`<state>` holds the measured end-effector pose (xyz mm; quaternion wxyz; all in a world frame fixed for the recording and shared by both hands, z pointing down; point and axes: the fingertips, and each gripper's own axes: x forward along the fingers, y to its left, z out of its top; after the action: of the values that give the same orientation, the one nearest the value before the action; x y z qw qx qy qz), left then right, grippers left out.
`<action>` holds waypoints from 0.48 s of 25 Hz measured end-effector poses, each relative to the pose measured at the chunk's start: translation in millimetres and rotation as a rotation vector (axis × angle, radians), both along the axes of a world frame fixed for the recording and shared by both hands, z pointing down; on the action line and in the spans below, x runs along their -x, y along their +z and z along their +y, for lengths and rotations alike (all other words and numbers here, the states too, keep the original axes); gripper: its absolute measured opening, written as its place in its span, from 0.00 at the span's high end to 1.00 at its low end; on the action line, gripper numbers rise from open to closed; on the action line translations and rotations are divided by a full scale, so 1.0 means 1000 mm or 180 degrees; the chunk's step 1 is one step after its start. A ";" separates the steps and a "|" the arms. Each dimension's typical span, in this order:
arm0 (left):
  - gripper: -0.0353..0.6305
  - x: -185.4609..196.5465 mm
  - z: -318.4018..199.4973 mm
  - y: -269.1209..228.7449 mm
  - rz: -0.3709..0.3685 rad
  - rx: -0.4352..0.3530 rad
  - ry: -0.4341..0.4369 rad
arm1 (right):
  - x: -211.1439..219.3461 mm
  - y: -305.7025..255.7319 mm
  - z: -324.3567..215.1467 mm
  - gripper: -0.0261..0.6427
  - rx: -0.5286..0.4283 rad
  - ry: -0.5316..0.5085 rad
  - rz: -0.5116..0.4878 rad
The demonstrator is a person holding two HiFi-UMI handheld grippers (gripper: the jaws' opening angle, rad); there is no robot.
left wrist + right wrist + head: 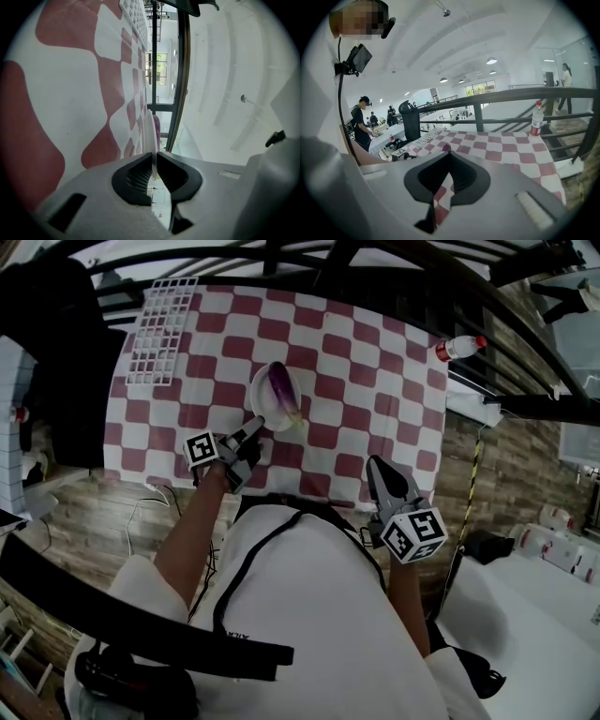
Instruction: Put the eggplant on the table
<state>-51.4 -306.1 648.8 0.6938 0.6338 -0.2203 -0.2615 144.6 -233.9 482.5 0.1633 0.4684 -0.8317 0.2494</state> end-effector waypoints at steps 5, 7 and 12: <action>0.89 0.002 -0.003 0.009 -0.0051 0.0036 0.0017 | 0.002 0.002 0.000 0.95 0.0030 0.0004 0.0010; 0.89 0.003 -0.005 0.012 -0.0064 0.0047 0.0024 | 0.003 0.004 -0.001 0.95 0.0041 0.0010 0.0010; 0.89 0.006 -0.007 0.019 -0.0115 0.0078 0.0042 | 0.005 0.007 -0.003 0.95 0.0056 0.0016 0.0008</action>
<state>-57.0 -312.9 667.7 0.6991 0.6313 -0.2319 -0.2427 139.4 -237.0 489.0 0.1679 0.4694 -0.8281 0.2564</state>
